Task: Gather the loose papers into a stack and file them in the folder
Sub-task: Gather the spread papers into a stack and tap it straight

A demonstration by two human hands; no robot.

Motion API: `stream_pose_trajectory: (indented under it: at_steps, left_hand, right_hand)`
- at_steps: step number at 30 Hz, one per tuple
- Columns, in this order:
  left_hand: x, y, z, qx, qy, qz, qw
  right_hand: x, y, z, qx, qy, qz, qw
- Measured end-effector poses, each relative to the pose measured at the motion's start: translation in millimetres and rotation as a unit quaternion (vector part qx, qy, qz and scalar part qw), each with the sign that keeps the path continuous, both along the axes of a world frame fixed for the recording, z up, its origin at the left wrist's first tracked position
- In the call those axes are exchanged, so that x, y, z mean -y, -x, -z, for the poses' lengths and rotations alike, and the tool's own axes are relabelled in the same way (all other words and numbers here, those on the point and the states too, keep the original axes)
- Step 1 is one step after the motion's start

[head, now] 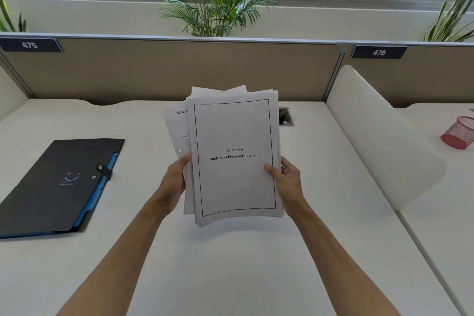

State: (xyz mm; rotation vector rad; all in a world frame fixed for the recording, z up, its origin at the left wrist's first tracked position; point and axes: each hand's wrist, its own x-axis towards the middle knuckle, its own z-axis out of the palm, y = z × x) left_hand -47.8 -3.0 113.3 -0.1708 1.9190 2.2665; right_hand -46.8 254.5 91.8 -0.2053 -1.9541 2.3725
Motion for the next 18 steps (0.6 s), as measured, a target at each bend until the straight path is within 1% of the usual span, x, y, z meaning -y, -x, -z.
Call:
stream_pose_trajectory:
  at_steps: [2,5,9,13,18]
  left_hand:
    - [-3,2,-3,-0.017,0.001,-0.001,1.0]
    - [-6,4,-3,-0.056,0.02,-0.041,0.997]
    - [-9,5,-3,-0.08,0.017,-0.063,0.995]
    - [-12,7,-5,-0.103,0.022,-0.056,0.993]
    - [-13,7,-12,-0.118,0.033,-0.017,0.992]
  right_hand:
    - [6,-2,-2,-0.012,0.001,0.012,1.0]
    - [14,-4,-2,-0.028,-0.008,0.024,0.999]
    - [18,-6,-1,-0.058,-0.047,0.034,0.997]
    - [18,-4,-4,-0.077,-0.097,0.03,0.992]
    - [16,-2,-19,-0.102,-0.128,0.035,0.986]
